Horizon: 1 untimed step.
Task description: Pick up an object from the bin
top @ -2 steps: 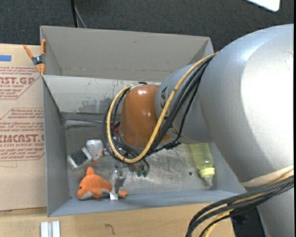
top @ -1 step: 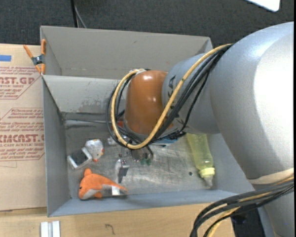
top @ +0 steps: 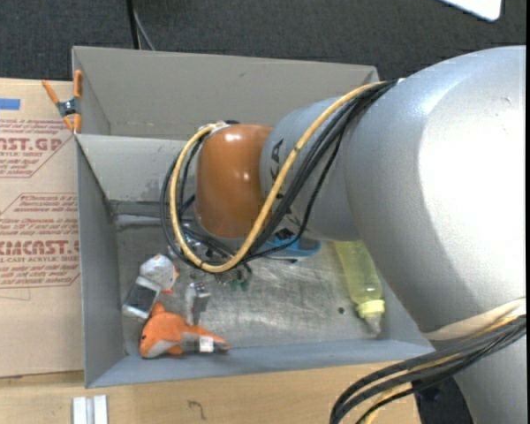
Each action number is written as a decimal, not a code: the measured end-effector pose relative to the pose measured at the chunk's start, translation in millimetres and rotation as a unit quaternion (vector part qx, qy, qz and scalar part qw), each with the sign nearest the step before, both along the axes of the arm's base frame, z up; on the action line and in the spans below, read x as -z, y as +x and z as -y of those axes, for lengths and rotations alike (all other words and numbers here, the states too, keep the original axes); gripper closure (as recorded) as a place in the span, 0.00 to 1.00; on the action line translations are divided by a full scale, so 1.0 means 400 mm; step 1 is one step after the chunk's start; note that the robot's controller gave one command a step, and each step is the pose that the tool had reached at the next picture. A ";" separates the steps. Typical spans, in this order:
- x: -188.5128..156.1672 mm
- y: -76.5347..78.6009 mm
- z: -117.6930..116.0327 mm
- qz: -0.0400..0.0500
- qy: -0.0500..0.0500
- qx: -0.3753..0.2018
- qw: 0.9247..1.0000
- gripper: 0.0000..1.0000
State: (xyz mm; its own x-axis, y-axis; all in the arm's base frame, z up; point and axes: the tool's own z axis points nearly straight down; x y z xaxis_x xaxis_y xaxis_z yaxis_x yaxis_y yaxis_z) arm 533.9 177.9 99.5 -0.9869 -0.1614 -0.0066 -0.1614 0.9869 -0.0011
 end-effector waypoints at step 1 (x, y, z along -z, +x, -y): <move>0.010 0.033 -0.032 -0.002 0.000 -0.117 0.993 0.00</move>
Offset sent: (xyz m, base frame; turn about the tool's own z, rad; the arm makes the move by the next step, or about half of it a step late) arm 0.0422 0.0244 -0.0295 -0.3510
